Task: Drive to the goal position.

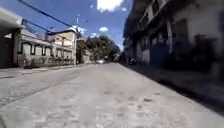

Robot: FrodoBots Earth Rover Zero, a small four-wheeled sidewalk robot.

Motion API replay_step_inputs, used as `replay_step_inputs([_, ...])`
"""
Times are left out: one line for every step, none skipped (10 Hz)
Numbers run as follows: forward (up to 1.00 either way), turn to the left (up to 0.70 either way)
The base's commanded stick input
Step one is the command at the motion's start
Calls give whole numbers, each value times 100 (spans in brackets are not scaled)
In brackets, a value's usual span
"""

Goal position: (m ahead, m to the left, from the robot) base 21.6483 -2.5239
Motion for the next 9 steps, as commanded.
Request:
replay_step_inputs([100,0])
replay_step_inputs([100,0])
replay_step_inputs([100,0])
replay_step_inputs([100,0])
replay_step_inputs([100,-1])
replay_step_inputs([100,-1])
replay_step_inputs([100,-2])
replay_step_inputs([100,-2])
replay_step_inputs([100,-5])
